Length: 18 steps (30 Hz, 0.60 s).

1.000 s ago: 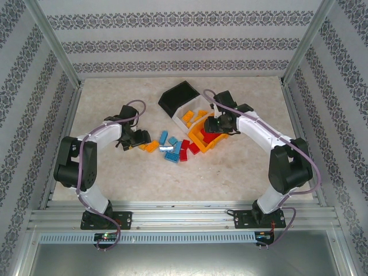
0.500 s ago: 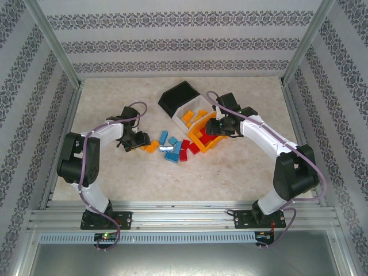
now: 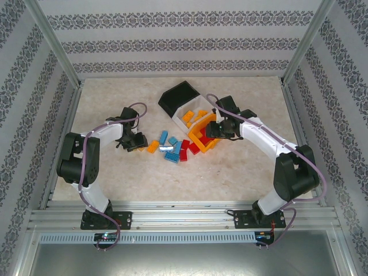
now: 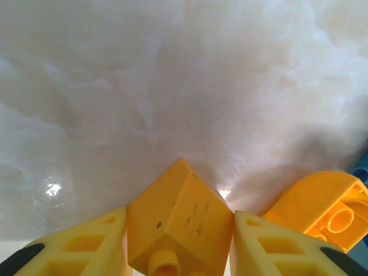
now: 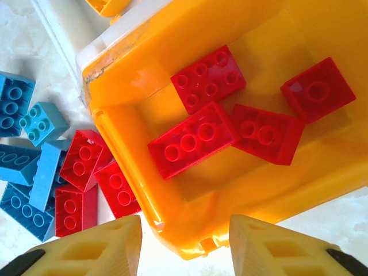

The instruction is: Sort the legos into containers by color

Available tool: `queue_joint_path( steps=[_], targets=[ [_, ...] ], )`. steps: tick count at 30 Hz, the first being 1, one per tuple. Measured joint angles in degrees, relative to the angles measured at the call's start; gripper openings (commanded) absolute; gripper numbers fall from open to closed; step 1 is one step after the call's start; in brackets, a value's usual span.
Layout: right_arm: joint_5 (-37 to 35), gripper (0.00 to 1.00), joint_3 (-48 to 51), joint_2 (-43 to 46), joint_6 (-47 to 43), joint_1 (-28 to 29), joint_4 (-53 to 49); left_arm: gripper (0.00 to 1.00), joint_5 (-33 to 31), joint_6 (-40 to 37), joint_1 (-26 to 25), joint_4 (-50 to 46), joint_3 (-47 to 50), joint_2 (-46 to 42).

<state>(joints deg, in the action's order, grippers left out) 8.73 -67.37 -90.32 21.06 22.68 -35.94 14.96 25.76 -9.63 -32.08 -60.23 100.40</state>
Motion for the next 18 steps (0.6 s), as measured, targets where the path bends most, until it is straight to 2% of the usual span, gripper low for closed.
queue_joint_path(
  steps=[10,18],
  targets=[
    [0.22,0.45,1.62,2.89,0.44,0.09,0.44,0.42,0.02,-0.09,0.00,-1.97,-1.16,-1.73],
    [0.72,0.45,3.74,6.91,1.68,0.46,0.66,0.44,3.34,0.17,0.00,-3.48,-9.35,-2.62]
  ],
)
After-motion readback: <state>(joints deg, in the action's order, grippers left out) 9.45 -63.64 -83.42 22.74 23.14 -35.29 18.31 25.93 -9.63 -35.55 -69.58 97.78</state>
